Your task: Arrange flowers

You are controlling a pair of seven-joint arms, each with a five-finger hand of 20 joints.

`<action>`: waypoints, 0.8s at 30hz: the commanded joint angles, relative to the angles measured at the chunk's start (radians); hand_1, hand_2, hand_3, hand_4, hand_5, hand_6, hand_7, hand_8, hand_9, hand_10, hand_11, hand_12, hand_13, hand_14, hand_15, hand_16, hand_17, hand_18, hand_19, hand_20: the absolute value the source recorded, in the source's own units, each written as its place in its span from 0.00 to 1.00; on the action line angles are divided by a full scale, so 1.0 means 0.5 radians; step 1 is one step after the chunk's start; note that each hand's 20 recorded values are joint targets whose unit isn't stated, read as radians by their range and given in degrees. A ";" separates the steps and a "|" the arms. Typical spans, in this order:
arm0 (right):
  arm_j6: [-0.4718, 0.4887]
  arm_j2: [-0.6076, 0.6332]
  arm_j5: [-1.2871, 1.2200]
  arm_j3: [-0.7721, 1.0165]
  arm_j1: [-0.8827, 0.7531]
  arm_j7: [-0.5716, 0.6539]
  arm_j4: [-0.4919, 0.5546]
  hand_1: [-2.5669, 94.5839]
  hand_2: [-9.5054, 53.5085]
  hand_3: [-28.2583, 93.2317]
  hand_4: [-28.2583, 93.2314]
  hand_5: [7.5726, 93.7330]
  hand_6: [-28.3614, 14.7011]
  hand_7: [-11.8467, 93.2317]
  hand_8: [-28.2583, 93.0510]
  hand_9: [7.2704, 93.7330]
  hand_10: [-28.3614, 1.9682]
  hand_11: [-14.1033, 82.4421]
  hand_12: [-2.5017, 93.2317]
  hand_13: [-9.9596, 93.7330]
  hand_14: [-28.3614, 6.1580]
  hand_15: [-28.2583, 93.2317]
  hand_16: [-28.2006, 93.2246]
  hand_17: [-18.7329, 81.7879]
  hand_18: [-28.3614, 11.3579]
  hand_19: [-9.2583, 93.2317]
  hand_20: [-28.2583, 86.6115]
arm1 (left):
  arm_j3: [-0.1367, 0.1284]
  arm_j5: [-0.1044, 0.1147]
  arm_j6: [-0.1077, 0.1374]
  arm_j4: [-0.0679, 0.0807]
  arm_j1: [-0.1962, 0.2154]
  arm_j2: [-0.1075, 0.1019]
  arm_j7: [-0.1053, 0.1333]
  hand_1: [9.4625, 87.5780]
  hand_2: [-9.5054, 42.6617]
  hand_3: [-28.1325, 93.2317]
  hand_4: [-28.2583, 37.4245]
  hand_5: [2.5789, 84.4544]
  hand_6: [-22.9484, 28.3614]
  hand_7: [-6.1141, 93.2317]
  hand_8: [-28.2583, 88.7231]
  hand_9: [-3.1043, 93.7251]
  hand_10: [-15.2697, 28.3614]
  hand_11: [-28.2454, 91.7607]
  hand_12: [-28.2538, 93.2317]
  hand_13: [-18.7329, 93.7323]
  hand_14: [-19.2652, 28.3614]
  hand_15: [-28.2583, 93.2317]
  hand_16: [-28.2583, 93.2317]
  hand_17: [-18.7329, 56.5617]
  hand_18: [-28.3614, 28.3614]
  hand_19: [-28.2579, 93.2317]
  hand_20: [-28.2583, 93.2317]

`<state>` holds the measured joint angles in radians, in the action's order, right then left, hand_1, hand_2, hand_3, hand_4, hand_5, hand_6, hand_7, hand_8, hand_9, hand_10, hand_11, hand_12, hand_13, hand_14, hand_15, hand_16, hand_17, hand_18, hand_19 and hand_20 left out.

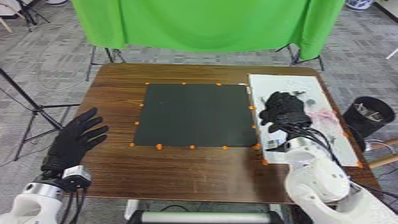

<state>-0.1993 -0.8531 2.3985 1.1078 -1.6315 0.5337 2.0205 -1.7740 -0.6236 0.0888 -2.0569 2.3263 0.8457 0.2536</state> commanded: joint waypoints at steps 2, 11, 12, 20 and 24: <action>0.038 -0.179 0.003 -0.252 0.339 -0.090 -0.063 0.48 0.00 0.97 0.05 0.83 0.67 0.50 0.41 0.83 0.66 0.79 0.61 0.82 0.60 0.93 0.51 0.62 0.15 1.00 0.78 | -0.041 -0.025 -0.012 -0.004 0.022 -0.018 -0.028 0.20 0.09 0.81 0.06 0.31 0.51 0.27 0.15 0.28 0.62 0.43 0.36 0.35 0.73 0.55 0.22 0.14 0.90 0.63 0.32; 0.074 -0.429 0.030 -0.566 0.588 -0.146 -0.262 0.48 0.00 0.97 0.05 0.83 0.67 0.50 0.41 0.83 0.66 0.79 0.61 0.82 0.61 0.93 0.51 0.62 0.15 1.00 0.79 | -0.077 -0.023 -0.009 -0.007 0.056 -0.021 -0.028 0.20 0.08 0.81 0.06 0.31 0.51 0.27 0.15 0.28 0.62 0.43 0.36 0.35 0.73 0.55 0.22 0.14 0.90 0.63 0.32; 0.083 -0.464 0.045 -0.595 0.610 -0.155 -0.289 0.48 0.00 0.97 0.05 0.83 0.67 0.50 0.41 0.83 0.66 0.79 0.61 0.82 0.61 0.93 0.51 0.62 0.15 1.00 0.79 | -0.082 -0.028 -0.017 -0.004 0.054 -0.016 -0.035 0.20 0.08 0.81 0.06 0.31 0.51 0.27 0.15 0.28 0.62 0.43 0.36 0.35 0.73 0.55 0.22 0.14 0.90 0.63 0.32; 0.080 -0.665 0.076 -0.835 0.784 -0.123 -0.491 0.47 0.00 0.97 0.06 0.83 0.67 0.49 0.41 0.83 0.66 0.78 0.61 0.83 0.61 0.93 0.51 0.62 0.15 1.00 0.79 | -0.082 -0.031 -0.028 0.011 0.028 -0.049 -0.033 0.20 0.08 0.81 0.06 0.31 0.51 0.27 0.15 0.28 0.62 0.43 0.36 0.35 0.73 0.55 0.22 0.14 0.90 0.63 0.32; 0.088 -0.749 0.104 -0.924 0.831 -0.112 -0.577 0.47 0.00 0.97 0.06 0.83 0.67 0.49 0.41 0.83 0.66 0.78 0.61 0.83 0.61 0.93 0.51 0.62 0.15 1.00 0.79 | -0.075 -0.034 -0.035 0.020 0.003 -0.051 -0.038 0.20 0.08 0.81 0.06 0.31 0.51 0.27 0.15 0.28 0.62 0.43 0.36 0.35 0.73 0.55 0.23 0.14 0.90 0.63 0.32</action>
<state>-0.1658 -1.1493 2.4187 0.6985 -1.2504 0.4752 1.7657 -1.8112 -0.6327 0.0863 -2.0552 2.3385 0.8267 0.2451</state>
